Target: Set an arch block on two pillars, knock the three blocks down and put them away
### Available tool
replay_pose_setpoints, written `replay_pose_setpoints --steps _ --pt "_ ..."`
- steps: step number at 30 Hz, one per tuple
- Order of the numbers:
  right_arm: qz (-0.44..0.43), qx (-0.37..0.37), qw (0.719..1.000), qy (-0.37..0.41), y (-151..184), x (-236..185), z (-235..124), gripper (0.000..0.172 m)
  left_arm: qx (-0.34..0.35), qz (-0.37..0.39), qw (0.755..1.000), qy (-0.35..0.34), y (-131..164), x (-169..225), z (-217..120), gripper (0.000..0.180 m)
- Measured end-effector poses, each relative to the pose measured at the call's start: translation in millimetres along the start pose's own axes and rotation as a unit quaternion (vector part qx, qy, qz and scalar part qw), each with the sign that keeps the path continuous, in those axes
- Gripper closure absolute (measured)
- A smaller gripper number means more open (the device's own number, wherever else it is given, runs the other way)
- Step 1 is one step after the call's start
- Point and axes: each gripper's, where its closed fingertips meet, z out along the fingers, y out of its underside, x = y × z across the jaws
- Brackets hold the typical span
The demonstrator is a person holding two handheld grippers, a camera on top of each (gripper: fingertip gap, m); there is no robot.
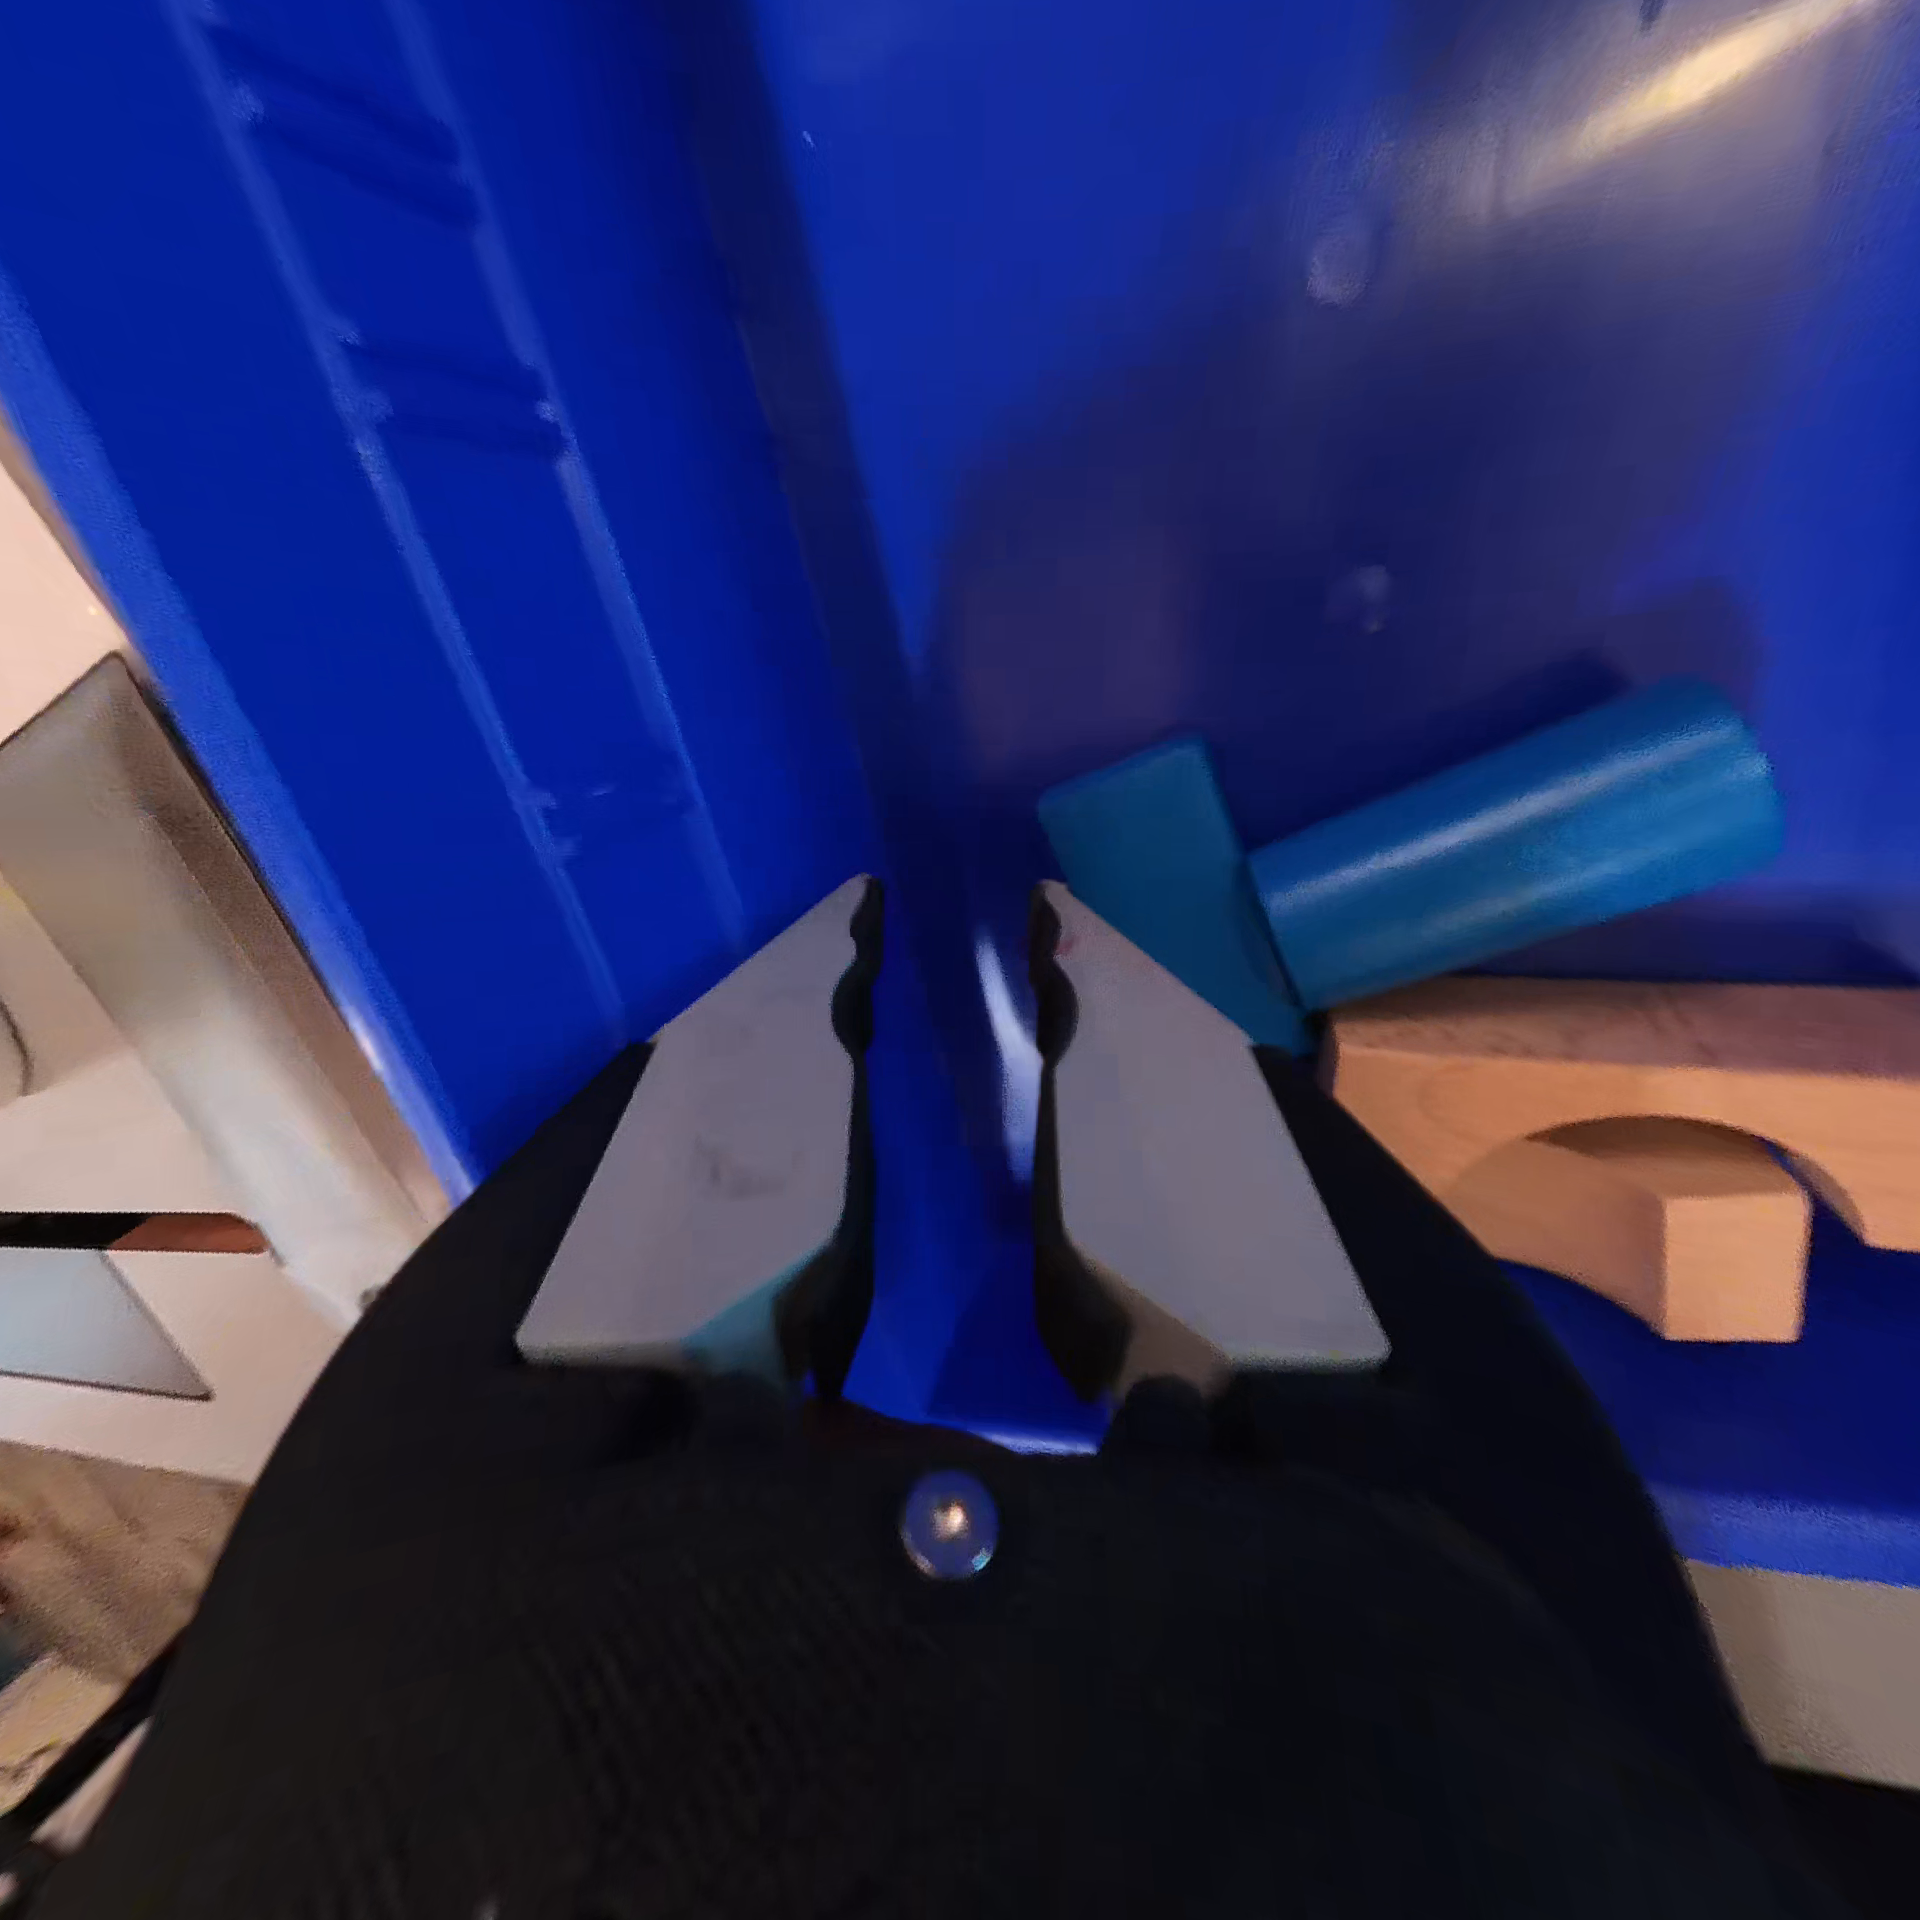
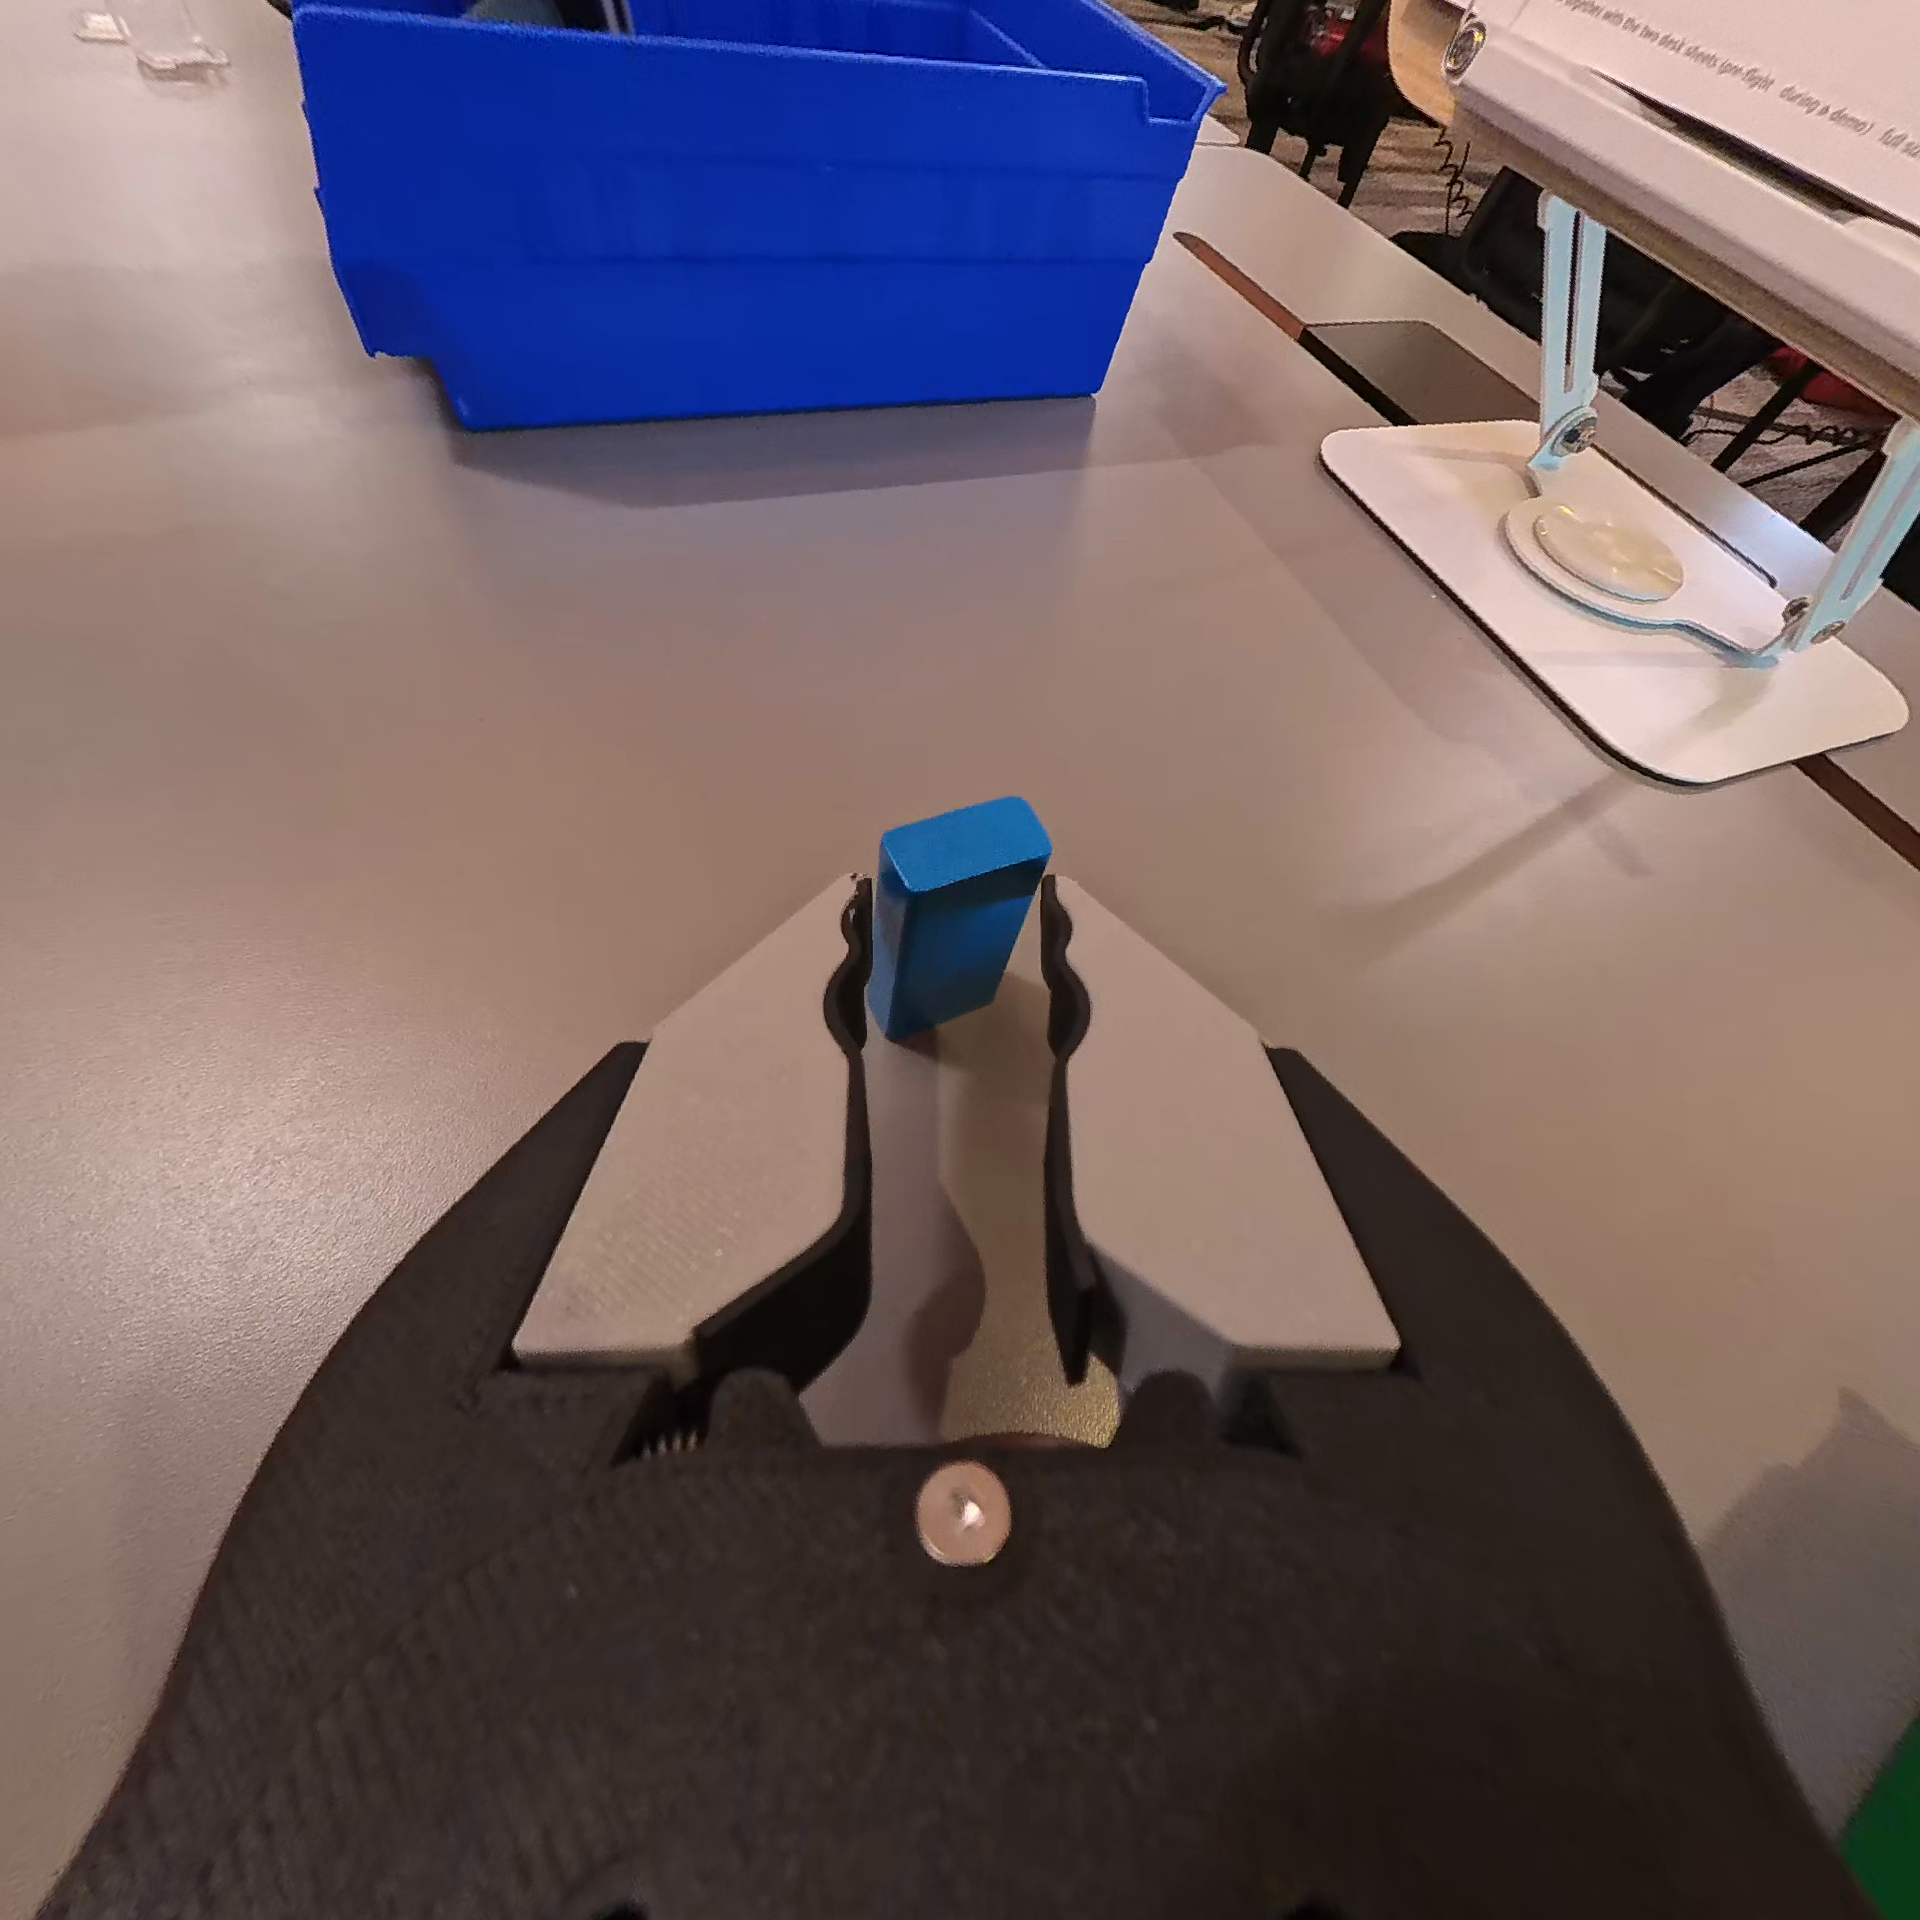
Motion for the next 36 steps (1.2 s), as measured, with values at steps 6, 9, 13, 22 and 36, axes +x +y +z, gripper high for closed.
replay_pose_setpoints --steps 6,9,13,22,36 --pt "-0.002 0.001 1.000 0.001 -1 0 0 0.143 0.032 -0.037 0.998 0.044 -14 16 -12 0.122" --pt "-0.004 0.002 1.000 0.003 -2 -1 -1 0.143 0.041 -0.042 0.997 0.046 -20 22 -11 0.118" --pt "-0.005 0.004 1.000 0.005 -3 -1 -2 0.143 0.031 -0.032 0.998 0.048 -21 37 1 0.125" --pt "-0.009 0.009 1.000 0.006 -6 -1 -4 0.143 0.017 0.027 0.999 -0.014 -16 32 0 0.149" --pt "-0.011 0.006 1.000 0.005 -6 -2 -3 0.143 0.017 -0.069 0.994 0.088 -9 39 2 0.144"
